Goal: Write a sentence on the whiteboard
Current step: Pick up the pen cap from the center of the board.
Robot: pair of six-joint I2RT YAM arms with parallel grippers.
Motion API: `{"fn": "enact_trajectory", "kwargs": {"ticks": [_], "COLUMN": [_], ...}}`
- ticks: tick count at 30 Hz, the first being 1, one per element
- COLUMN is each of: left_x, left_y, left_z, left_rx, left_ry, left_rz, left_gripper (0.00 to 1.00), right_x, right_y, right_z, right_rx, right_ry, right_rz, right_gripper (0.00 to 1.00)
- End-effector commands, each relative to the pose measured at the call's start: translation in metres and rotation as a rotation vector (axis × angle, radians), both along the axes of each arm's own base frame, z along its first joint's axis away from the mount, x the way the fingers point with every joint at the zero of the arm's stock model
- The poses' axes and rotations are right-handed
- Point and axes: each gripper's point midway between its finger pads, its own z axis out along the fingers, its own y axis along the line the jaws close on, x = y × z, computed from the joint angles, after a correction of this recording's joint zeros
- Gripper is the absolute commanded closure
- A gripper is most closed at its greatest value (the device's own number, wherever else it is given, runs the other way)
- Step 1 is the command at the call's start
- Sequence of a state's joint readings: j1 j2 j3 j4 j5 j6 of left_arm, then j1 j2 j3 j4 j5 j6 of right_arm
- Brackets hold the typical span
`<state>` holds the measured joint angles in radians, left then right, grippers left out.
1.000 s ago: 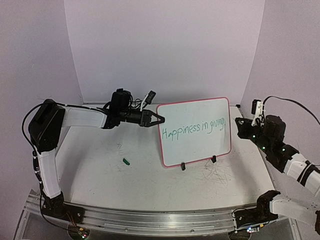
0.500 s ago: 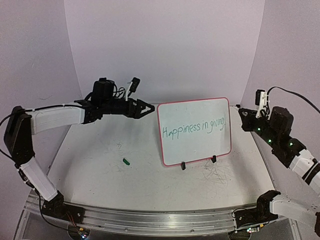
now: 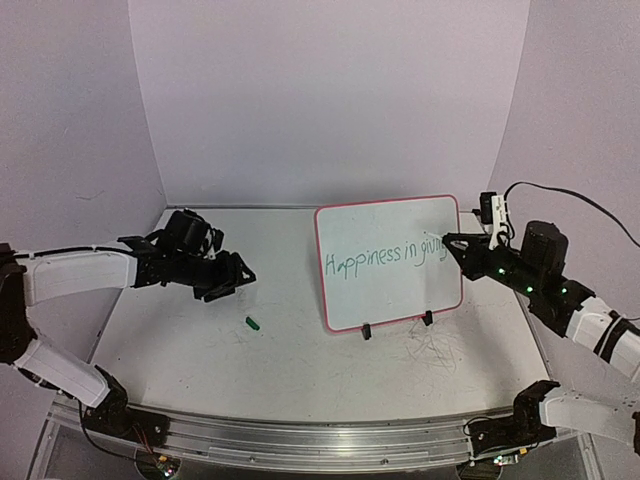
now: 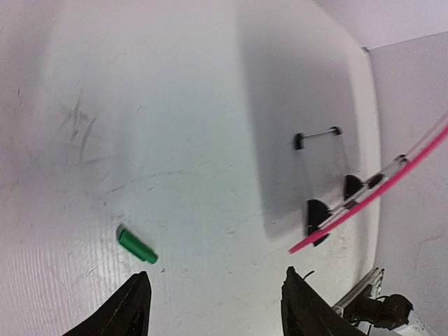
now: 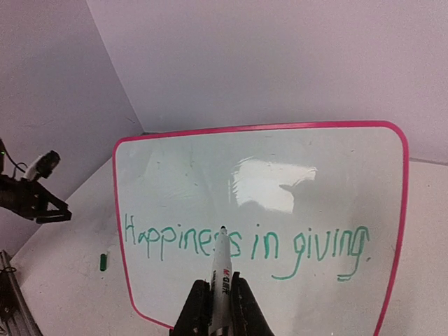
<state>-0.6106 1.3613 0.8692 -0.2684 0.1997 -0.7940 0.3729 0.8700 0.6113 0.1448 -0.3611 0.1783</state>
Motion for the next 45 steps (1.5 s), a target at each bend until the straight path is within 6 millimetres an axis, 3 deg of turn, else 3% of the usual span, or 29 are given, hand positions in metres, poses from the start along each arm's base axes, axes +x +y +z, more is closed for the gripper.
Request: {"fn": "enact_trajectory", "kwargs": {"ticks": [1, 5, 13, 17, 20, 24, 28, 33, 38, 45], "left_x": [-0.017, -0.014, -0.004, -0.011, -0.018, -0.013, -0.017, -0.039, -0.044, -0.049], "left_y": [0.001, -0.017, 0.000, 0.001, 0.000, 0.018, 0.016, 0.022, 0.020, 0.020], "left_z": [-0.061, -0.079, -0.098, -0.110, -0.124, -0.134, -0.146, -0.159, -0.170, -0.168], "left_rx": [0.136, 0.218, 0.347, 0.362, 0.390, 0.469, 0.471, 0.462, 0.463, 0.431], "left_ry": [0.285, 0.361, 0.472, 0.575, 0.650, 0.674, 0.732, 0.836, 0.884, 0.919], "left_rz": [0.134, 0.173, 0.389, 0.480, 0.508, 0.552, 0.571, 0.645, 0.680, 0.699], "left_gripper": [0.34, 0.34, 0.43, 0.48, 0.52, 0.57, 0.60, 0.72, 0.82, 0.99], "right_x": [-0.011, -0.019, -0.031, -0.031, -0.031, -0.032, -0.033, -0.033, -0.033, -0.040], "right_y": [0.022, 0.027, 0.033, 0.033, 0.031, 0.030, 0.030, 0.030, 0.034, 0.062], "right_z": [0.018, 0.017, 0.008, 0.003, 0.000, -0.005, -0.007, -0.007, -0.008, -0.006], "right_rx": [0.046, 0.068, 0.122, 0.114, 0.106, 0.105, 0.109, 0.117, 0.128, 0.119], "right_ry": [-0.064, -0.071, -0.064, -0.063, -0.066, -0.064, -0.060, -0.060, -0.052, -0.031], "right_rz": [0.093, 0.090, 0.093, 0.086, 0.077, 0.074, 0.076, 0.073, 0.085, 0.154], "right_gripper": [1.00, 1.00, 1.00, 1.00, 1.00, 1.00, 1.00, 1.00, 1.00, 1.00]}}
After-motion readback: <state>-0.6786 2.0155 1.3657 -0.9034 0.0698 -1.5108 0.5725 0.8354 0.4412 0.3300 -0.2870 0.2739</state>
